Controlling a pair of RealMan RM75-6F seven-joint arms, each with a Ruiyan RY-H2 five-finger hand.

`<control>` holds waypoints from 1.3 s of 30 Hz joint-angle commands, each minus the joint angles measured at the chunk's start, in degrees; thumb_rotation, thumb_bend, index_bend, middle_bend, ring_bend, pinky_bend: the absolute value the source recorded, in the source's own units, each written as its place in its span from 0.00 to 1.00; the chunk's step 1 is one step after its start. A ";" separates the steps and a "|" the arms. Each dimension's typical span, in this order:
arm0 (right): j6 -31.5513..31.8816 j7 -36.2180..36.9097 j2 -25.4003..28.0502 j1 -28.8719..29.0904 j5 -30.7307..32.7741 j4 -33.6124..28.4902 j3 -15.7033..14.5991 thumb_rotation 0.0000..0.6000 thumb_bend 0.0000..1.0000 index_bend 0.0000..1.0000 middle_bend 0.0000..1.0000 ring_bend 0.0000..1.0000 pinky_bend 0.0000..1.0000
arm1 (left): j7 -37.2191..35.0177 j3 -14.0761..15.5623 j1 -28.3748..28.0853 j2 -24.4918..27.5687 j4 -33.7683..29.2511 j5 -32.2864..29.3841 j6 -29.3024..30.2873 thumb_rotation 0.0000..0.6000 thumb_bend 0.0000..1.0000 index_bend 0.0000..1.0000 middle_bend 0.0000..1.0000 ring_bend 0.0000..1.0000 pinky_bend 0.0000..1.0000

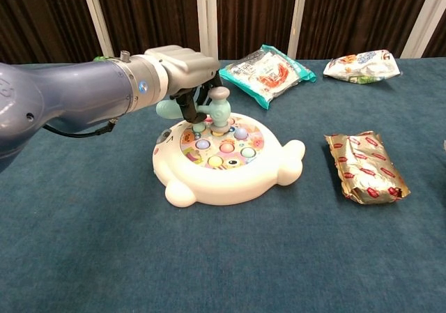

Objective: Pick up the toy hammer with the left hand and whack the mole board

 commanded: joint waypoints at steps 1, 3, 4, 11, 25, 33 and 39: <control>0.01 -0.01 0.00 -0.04 0.00 0.08 -0.03 1.00 0.22 0.00 0.00 0.00 0.00 | -1.08 -0.46 0.04 0.12 -0.27 1.15 0.52 1.00 0.68 0.65 0.54 0.44 0.55; 0.02 -0.07 -0.02 -0.07 0.01 0.14 -0.06 1.00 0.22 0.00 0.00 0.00 0.00 | -1.76 -0.82 0.13 0.48 -0.73 1.79 0.81 1.00 0.68 0.65 0.54 0.44 0.55; 0.04 -0.11 -0.01 -0.09 0.00 0.16 -0.07 1.00 0.22 0.00 0.00 0.00 0.00 | -2.08 -0.96 0.21 0.76 -1.07 2.04 0.93 1.00 0.68 0.65 0.54 0.44 0.55; 0.48 -0.12 0.09 -0.39 0.14 0.42 -0.02 1.00 0.22 0.00 0.00 0.00 0.00 | -4.63 -1.79 1.95 4.72 -5.21 3.73 3.00 1.00 0.68 0.65 0.54 0.44 0.55; 0.51 -1.96 -0.64 -0.51 0.09 0.87 -0.12 1.00 0.22 0.00 0.00 0.00 0.00 | -16.67 5.12 13.77 15.64 -10.84 12.52 5.94 1.00 0.68 0.64 0.53 0.44 0.55; -0.03 -2.41 -0.95 -0.30 0.50 0.94 -0.01 1.00 0.22 0.00 0.00 0.00 0.00 | -26.79 11.32 21.14 15.73 -6.00 21.92 5.83 1.00 0.68 0.64 0.53 0.44 0.55; -0.48 -2.68 -1.14 -0.06 0.53 0.85 -0.02 1.00 0.22 0.00 0.00 0.00 0.00 | -29.63 14.32 24.07 13.92 -0.61 26.92 4.63 1.00 0.68 0.63 0.53 0.44 0.55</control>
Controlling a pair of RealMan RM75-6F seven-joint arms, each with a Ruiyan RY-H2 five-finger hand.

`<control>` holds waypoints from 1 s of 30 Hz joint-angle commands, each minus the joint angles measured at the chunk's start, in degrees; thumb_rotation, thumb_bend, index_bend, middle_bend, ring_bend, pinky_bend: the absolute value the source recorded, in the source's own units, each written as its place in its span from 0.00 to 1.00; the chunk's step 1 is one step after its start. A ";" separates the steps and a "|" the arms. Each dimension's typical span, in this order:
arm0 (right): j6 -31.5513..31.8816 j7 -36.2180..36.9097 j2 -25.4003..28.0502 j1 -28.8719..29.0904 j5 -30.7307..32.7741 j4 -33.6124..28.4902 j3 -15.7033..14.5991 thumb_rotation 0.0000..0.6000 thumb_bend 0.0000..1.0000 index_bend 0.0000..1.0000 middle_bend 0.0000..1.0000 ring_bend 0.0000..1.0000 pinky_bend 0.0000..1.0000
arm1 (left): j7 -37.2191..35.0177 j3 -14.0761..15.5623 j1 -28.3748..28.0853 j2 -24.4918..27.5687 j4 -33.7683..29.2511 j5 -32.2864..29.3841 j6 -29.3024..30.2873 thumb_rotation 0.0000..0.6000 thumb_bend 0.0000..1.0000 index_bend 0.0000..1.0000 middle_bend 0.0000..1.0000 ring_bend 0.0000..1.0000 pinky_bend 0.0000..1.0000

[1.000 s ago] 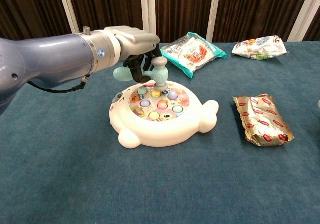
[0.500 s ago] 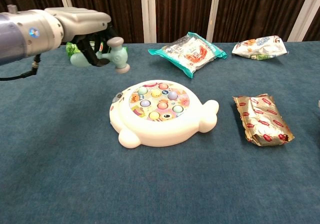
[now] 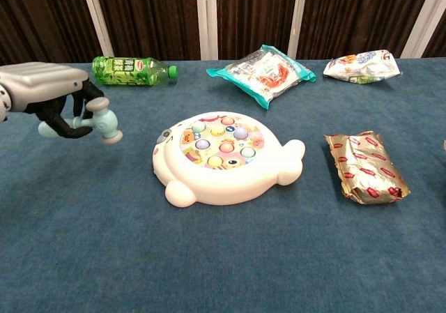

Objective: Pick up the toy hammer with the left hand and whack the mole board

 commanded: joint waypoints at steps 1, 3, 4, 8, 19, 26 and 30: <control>-0.15 -0.15 -0.09 0.09 -0.01 -0.04 -0.03 1.00 0.22 0.00 0.00 0.00 0.00 | -1.68 1.55 1.77 -1.42 3.08 2.35 -0.82 1.00 0.68 0.63 0.53 0.44 0.55; -0.27 -0.31 -0.18 0.14 -0.04 -0.08 -0.06 1.00 0.22 0.00 0.00 0.00 0.00 | -2.24 1.63 2.32 -2.30 4.66 3.15 -1.24 1.00 0.68 0.63 0.53 0.44 0.55; -0.31 -0.36 -0.22 0.17 -0.02 -0.10 -0.06 1.00 0.22 0.00 0.00 0.00 0.00 | -2.37 1.62 2.54 -2.71 5.39 3.35 -1.55 1.00 0.68 0.63 0.53 0.44 0.55; -0.50 -0.44 -0.26 0.24 0.10 -0.16 -0.05 1.00 0.22 0.00 0.00 0.00 0.00 | -2.15 1.50 3.24 -4.11 7.84 3.85 -2.41 1.00 0.68 0.63 0.53 0.44 0.55; -0.20 -0.46 -0.16 0.13 -0.04 -0.20 -0.07 1.00 0.22 0.00 0.00 0.00 0.00 | -2.08 0.10 4.74 -6.28 10.65 4.76 -3.75 1.00 0.52 0.60 0.50 0.43 0.55; 0.06 -0.48 -0.10 -0.01 -0.31 -0.27 -0.19 1.00 0.22 0.00 0.00 0.00 0.00 | -1.99 -0.60 5.62 -5.76 10.12 5.50 -3.99 1.00 0.37 0.55 0.48 0.42 0.54; 0.20 -0.57 -0.10 -0.05 -0.44 -0.30 -0.20 1.00 0.22 0.00 0.00 0.00 0.00 | -1.88 -1.15 6.10 -5.32 9.74 5.77 -3.85 1.00 0.34 0.53 0.47 0.42 0.54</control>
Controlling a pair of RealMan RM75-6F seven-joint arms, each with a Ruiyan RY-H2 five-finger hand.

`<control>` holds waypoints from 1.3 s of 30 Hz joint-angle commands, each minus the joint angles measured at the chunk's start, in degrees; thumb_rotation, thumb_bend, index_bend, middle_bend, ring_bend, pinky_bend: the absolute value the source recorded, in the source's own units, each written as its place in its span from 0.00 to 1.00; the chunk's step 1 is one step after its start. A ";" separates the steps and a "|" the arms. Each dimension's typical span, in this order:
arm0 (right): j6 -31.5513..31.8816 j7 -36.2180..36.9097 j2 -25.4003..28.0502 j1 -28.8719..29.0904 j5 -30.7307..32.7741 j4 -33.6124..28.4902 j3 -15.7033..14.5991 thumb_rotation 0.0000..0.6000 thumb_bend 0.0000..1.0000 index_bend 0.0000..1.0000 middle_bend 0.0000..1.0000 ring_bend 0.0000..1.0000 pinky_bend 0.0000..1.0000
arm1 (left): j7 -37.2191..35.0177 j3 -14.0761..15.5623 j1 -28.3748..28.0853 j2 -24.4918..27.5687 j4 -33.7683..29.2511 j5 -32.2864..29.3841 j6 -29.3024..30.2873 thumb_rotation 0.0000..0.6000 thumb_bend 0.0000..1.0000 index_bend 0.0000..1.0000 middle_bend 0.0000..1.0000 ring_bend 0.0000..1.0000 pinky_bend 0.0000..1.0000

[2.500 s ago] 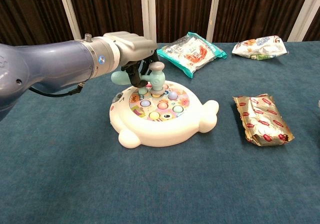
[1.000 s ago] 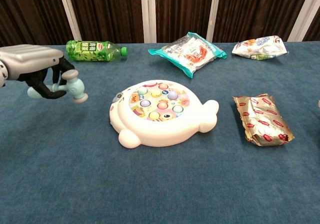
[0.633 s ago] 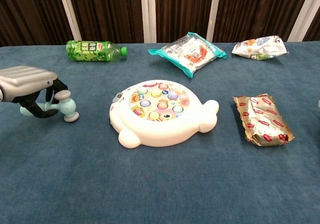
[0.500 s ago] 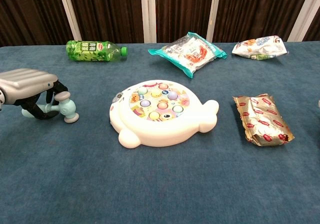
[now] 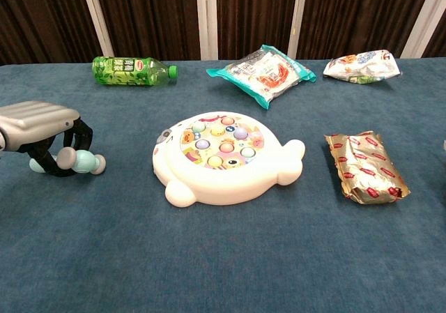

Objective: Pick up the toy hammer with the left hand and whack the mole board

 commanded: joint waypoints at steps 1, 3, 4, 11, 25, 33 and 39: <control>0.06 -0.05 -0.01 -0.03 -0.02 0.00 0.00 1.00 0.22 0.00 0.00 0.00 0.00 | 0.02 -0.33 0.30 0.30 -0.26 0.15 0.05 1.00 0.34 0.53 0.47 0.42 0.54; 0.06 -0.08 -0.02 -0.04 -0.04 -0.01 -0.02 1.00 0.22 0.00 0.00 0.00 0.00 | 0.15 -0.56 0.50 0.49 -0.37 0.21 0.10 1.00 0.34 0.53 0.47 0.42 0.54; 0.07 -0.09 -0.03 -0.04 -0.06 -0.02 -0.03 1.00 0.22 0.00 0.00 0.00 0.00 | 0.21 -0.65 0.59 0.56 -0.40 0.22 0.14 1.00 0.34 0.52 0.47 0.42 0.53; 0.06 -0.34 -0.07 -0.08 -0.31 -0.13 -0.22 1.00 0.22 0.00 0.00 0.00 0.00 | 0.58 -1.69 1.14 0.58 -0.44 0.46 0.46 1.00 0.34 0.51 0.46 0.41 0.52; -0.14 -0.39 -0.06 -0.01 -0.23 -0.25 -0.23 1.00 0.22 0.00 0.00 0.00 0.00 | 1.58 -3.51 1.28 0.42 -1.04 0.64 -0.04 1.00 0.34 0.49 0.44 0.41 0.52; -0.18 -0.40 -0.01 -0.01 -0.31 -0.29 -0.31 1.00 0.22 0.00 0.00 0.00 0.00 | 1.86 -3.86 1.89 1.42 -1.88 0.80 0.08 1.00 0.34 0.48 0.42 0.39 0.51; -0.13 -0.44 0.06 -0.08 -0.38 -0.19 -0.41 1.00 0.22 0.00 0.00 0.00 0.00 | 2.29 -3.58 3.69 5.46 -5.55 1.14 2.14 1.00 0.22 0.28 0.23 0.24 0.32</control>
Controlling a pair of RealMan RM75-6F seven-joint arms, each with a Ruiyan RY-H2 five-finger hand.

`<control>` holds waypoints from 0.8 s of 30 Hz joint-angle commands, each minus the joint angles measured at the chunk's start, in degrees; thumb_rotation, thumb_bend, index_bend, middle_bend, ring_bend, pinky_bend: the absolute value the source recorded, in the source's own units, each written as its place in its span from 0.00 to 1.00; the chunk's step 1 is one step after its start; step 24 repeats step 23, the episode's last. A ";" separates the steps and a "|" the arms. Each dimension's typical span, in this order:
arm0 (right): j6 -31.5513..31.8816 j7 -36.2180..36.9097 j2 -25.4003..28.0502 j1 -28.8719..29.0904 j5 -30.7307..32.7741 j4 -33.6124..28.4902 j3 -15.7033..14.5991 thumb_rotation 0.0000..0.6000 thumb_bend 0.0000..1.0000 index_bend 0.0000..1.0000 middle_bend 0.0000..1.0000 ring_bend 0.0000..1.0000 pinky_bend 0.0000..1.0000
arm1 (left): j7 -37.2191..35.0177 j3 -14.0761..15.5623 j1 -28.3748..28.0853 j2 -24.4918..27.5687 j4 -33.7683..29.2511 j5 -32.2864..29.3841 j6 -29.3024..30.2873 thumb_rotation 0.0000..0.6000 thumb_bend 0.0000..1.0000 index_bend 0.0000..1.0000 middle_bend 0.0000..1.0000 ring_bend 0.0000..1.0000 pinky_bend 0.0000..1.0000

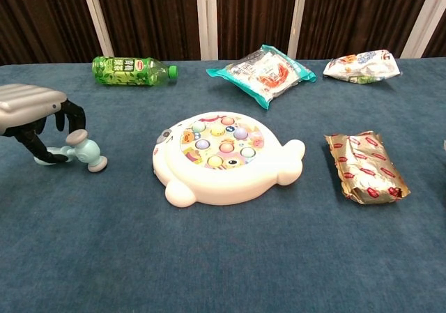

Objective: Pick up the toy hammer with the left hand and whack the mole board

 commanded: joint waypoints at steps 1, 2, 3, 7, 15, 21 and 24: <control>0.06 0.00 0.04 -0.01 -0.09 0.06 -0.02 1.00 0.22 0.00 0.00 0.00 0.00 | 0.05 0.27 1.57 3.01 -2.94 0.07 1.61 1.00 0.19 0.24 0.18 0.19 0.27; 0.11 -0.04 0.04 -0.02 -0.14 0.11 -0.02 1.00 0.22 0.00 0.00 0.00 0.00 | -0.36 0.35 2.30 4.36 -4.33 0.03 2.31 1.00 0.17 0.20 0.14 0.16 0.22; 0.16 -0.13 0.04 -0.03 -0.23 0.15 -0.04 1.00 0.22 0.00 0.00 0.00 0.00 | -0.86 0.45 3.07 5.74 -5.89 0.18 3.16 1.00 0.16 0.18 0.12 0.14 0.19; 0.60 -1.18 -0.12 -0.12 -0.72 0.57 -0.09 1.00 0.22 0.00 0.00 0.00 0.00 | -3.21 1.35 6.40 10.76 -11.74 3.05 7.90 1.00 0.11 0.13 0.04 0.08 0.09; 3.09 -4.85 -1.31 -0.59 -2.20 2.58 0.35 1.00 0.22 0.00 0.00 0.00 0.00 | -8.18 7.75 17.06 20.37 -21.94 14.19 22.09 1.00 0.07 0.03 0.00 0.00 0.03; 4.75 -6.72 -2.56 -0.91 -2.34 4.03 1.08 1.00 0.22 0.00 0.00 0.00 0.00 | -13.98 11.12 25.92 20.56 -20.11 22.60 34.19 1.00 0.07 0.00 0.00 0.00 0.02; 5.24 -6.94 -2.74 -1.03 -2.66 4.24 1.11 1.00 0.22 0.00 0.00 0.00 0.00 | -15.43 11.85 27.79 19.97 -18.47 23.99 36.05 1.00 0.07 0.00 0.00 0.00 0.02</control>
